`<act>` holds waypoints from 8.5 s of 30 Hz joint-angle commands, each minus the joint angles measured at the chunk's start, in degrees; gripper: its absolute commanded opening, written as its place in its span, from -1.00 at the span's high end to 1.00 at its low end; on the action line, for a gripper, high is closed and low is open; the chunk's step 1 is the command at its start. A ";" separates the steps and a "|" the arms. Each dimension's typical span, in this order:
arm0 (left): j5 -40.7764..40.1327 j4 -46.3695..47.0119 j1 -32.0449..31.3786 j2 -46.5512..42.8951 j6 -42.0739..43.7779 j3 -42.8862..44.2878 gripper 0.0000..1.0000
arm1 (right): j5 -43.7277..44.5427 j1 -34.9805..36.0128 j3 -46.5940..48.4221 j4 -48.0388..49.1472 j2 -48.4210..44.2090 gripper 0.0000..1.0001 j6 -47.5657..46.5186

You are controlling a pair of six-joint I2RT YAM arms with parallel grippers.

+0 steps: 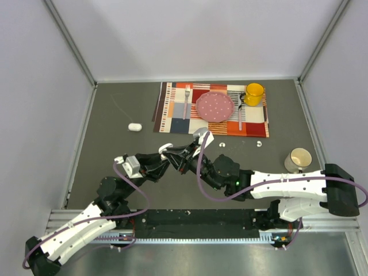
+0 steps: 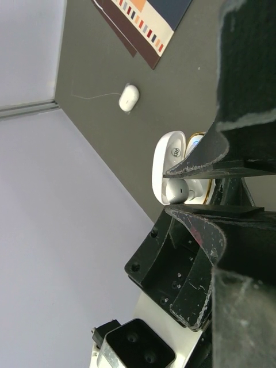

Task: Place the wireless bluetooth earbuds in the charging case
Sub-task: Insert the left earbud into the left side groove of the charging case, then close the charging case with the earbuds, then place the charging case with the earbuds at the center of the board, then pick up the charging case from the corner of the board.

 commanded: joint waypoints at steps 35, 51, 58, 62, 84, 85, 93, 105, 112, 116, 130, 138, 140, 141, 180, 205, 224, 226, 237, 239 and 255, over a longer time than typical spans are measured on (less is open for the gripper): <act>2.51 5.40 -0.17 -0.75 0.09 0.72 1.00 | 2.21 0.20 -0.13 2.92 -4.70 0.21 -1.33; 4.44 3.46 -0.17 -1.19 -0.87 0.80 1.00 | 19.43 0.20 -1.98 -5.59 -13.22 -0.35 7.45; 5.41 3.46 -0.17 -0.31 -1.23 1.59 1.00 | 27.83 0.12 0.56 -17.09 -16.04 -0.82 8.16; 6.38 3.37 -0.17 0.57 -1.93 2.30 1.00 | 35.80 -1.80 10.20 -38.52 -14.02 -0.98 11.95; 12.88 3.81 -0.17 5.31 -3.86 4.50 1.00 | -20.01 -30.64 23.00 -64.87 -15.23 -0.98 28.29; 13.14 4.51 -0.17 5.66 -4.21 4.32 1.00 | -20.02 -30.65 19.67 -62.49 -16.12 -0.98 28.12; 17.71 9.52 -0.17 12.25 -5.53 5.02 1.00 | -28.00 -30.65 19.37 -60.97 -11.65 -0.98 27.59; 22.02 15.59 -0.26 20.96 -7.82 7.83 1.00 | -31.36 -27.05 18.50 -60.62 -6.11 -0.98 27.06; 22.11 17.00 -0.44 23.07 -8.44 8.80 1.00 | -31.27 -25.81 16.83 -60.71 -5.67 -0.98 26.80; 21.85 16.30 -0.52 23.07 -8.17 9.07 1.00 | -31.45 -25.64 15.86 -60.89 -5.67 -0.98 26.71; 13.25 8.84 -0.61 22.80 -14.12 10.56 1.00 | -17.94 -25.20 13.84 -66.41 -10.23 -0.98 29.94; 7.95 -7.80 1.85 30.00 -31.98 15.83 1.00 | -2.18 -26.08 9.01 -72.31 -17.70 -0.98 38.57; 9.10 -5.87 2.20 34.39 -36.19 15.57 1.00 | -1.57 -26.34 8.22 -72.49 -19.55 -0.98 39.54; 9.63 -3.94 2.37 35.71 -37.25 15.14 1.00 | -1.48 -26.34 7.69 -72.75 -20.08 -0.98 39.80; 3.91 -0.15 8.00 83.18 -63.89 34.82 1.00 | -0.42 -26.95 2.77 -77.67 -32.21 -0.98 41.39; 8.75 1.71 12.31 91.01 -63.46 36.31 0.57 | -6.40 -26.96 5.93 -77.94 -27.47 -0.98 35.59; 5.15 -16.67 12.66 88.29 -57.83 39.65 0.15 | -5.96 -26.95 5.05 -77.85 -28.34 -0.98 36.20; 5.24 -16.40 12.57 88.02 -57.92 39.13 0.15 | -5.87 -26.95 4.96 -77.94 -28.35 -0.98 36.11; 1.55 -19.91 12.66 84.34 -56.60 37.02 0.12 | -5.43 -26.96 4.70 -77.94 -28.61 -0.98 36.20; 0.67 -20.18 12.66 83.63 -56.08 36.23 0.12 | -5.35 -26.95 4.70 -77.85 -28.52 -0.98 36.29; -10.40 -27.74 13.71 66.79 -46.06 33.68 0.13 | -4.82 -26.95 4.17 -77.94 -28.79 -0.98 36.29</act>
